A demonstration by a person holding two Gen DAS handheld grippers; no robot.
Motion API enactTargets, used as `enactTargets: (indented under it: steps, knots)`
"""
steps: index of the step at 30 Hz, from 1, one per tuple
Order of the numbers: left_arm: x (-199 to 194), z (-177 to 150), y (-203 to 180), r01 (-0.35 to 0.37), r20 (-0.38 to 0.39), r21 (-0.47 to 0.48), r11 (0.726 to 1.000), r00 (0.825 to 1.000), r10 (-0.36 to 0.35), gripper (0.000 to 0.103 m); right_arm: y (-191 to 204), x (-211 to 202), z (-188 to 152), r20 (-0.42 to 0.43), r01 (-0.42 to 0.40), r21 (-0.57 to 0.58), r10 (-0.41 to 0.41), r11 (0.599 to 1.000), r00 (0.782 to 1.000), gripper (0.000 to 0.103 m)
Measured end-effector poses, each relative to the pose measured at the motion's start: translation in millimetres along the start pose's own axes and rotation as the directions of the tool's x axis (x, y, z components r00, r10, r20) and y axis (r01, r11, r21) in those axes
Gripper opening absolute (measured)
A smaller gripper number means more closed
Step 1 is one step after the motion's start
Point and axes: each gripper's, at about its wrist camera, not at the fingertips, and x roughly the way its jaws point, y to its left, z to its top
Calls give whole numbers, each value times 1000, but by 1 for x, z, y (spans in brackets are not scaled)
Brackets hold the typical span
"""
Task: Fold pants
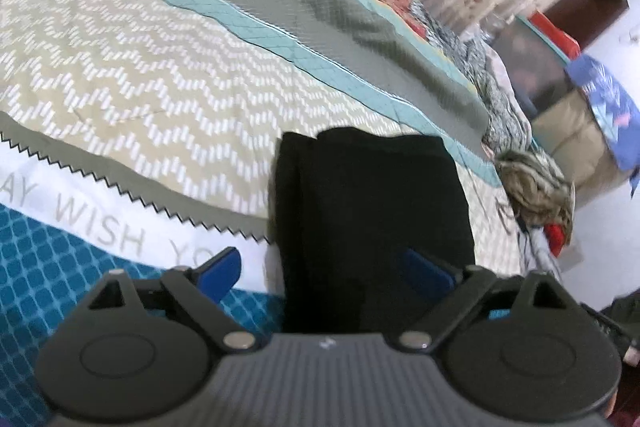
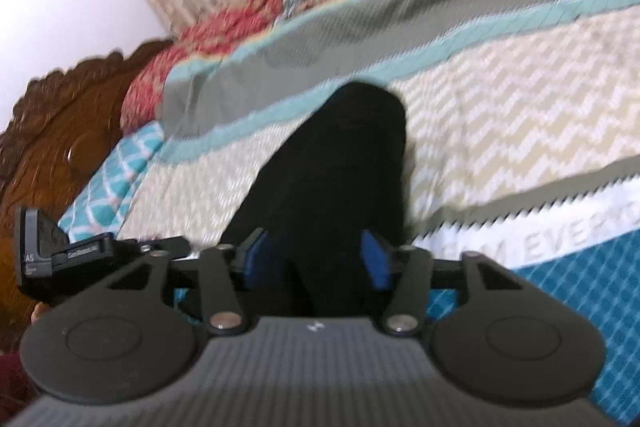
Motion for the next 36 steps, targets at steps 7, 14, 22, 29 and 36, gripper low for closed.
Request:
enactTargets:
  steps: [7, 14, 22, 29, 36]
  knots:
    - [38, 13, 0, 57, -80, -19, 998, 995, -58, 99, -16, 11, 9, -19, -5, 46, 6, 999, 1000, 77]
    - [80, 5, 2, 31, -161, -46, 998, 986, -38, 103, -24, 37, 9, -104, -32, 56, 37, 998, 994, 87]
    - [86, -3, -24, 63, -168, 1, 998, 984, -62, 51, -46, 81, 0, -229, -60, 249, 119, 967, 966, 79]
    - [59, 44, -83, 98, -49, 132, 986, 995, -92, 33, -7, 55, 41, -132, -103, 73, 112, 992, 985, 53]
    - [80, 129, -144, 90, 128, 322, 943, 982, -137, 34, -6, 60, 133, 103, -123, -45, 127, 991, 986, 53]
